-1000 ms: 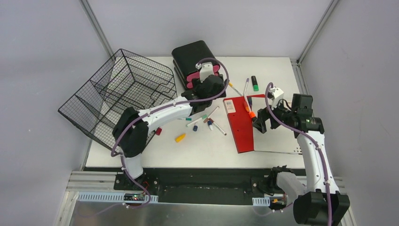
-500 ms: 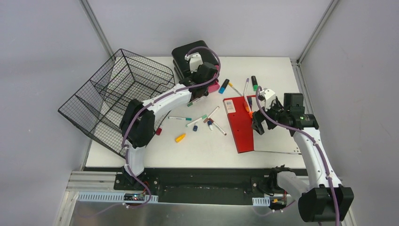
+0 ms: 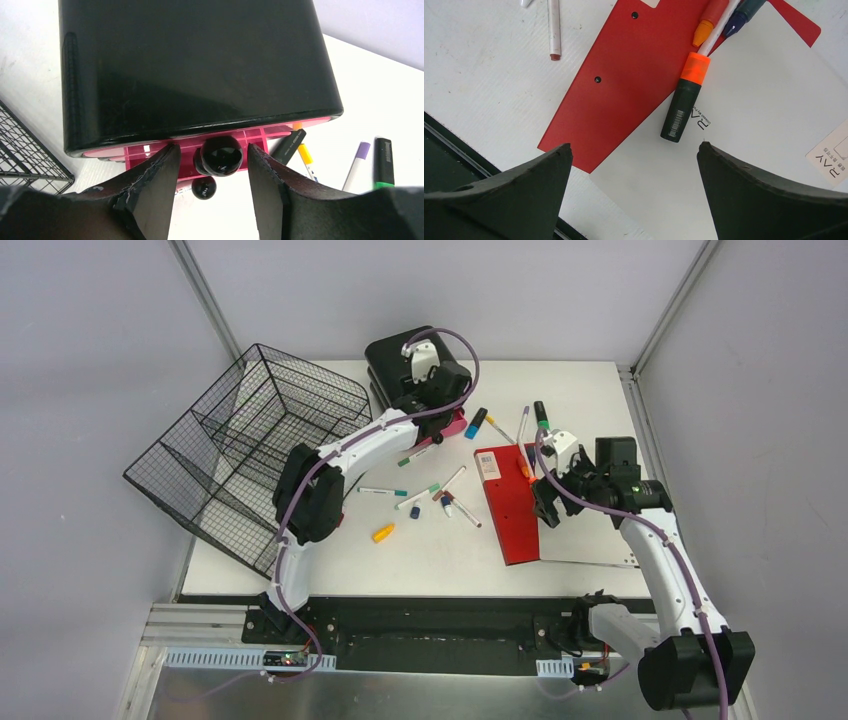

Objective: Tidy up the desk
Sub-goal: Open the drawer in the storage box.

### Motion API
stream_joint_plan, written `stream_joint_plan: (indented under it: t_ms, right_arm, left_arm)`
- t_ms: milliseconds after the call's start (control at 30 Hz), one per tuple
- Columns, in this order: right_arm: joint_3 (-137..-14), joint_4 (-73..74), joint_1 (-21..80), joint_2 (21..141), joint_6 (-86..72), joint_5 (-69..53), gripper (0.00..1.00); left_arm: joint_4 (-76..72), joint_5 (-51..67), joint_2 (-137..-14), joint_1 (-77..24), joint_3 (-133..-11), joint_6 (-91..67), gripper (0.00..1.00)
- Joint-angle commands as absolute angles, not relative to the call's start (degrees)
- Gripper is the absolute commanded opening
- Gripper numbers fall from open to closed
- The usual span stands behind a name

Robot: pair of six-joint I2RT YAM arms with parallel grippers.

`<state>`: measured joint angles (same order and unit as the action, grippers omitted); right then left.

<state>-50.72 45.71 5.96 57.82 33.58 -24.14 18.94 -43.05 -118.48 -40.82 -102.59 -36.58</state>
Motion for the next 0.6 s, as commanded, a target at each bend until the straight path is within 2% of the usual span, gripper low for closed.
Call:
stream_joint_plan:
  t_ms: [0, 133, 333, 567]
  right_arm:
    - [-50.4, 43.8, 6.8, 57.9, 34.9, -23.1, 1.0]
    - [-50.4, 43.8, 7.0, 58.0, 35.0, -22.9, 1.0]
    - [-50.3, 43.8, 7.2, 58.0, 35.2, -22.8, 1.0]
    - [-50.2, 43.8, 7.4, 58.2, 35.4, -22.7, 1.0]
  left_arm:
    - [18.7, -46.4, -119.6, -40.9, -106.8, -34.0, 0.53]
    - [18.8, -47.4, -120.8, -40.8, -108.1, -33.1, 0.51]
    - [19.0, -46.9, -122.1, -40.4, -108.7, -33.0, 0.41]
    - [19.0, -46.2, -121.8, -40.4, -107.8, -33.5, 0.37]
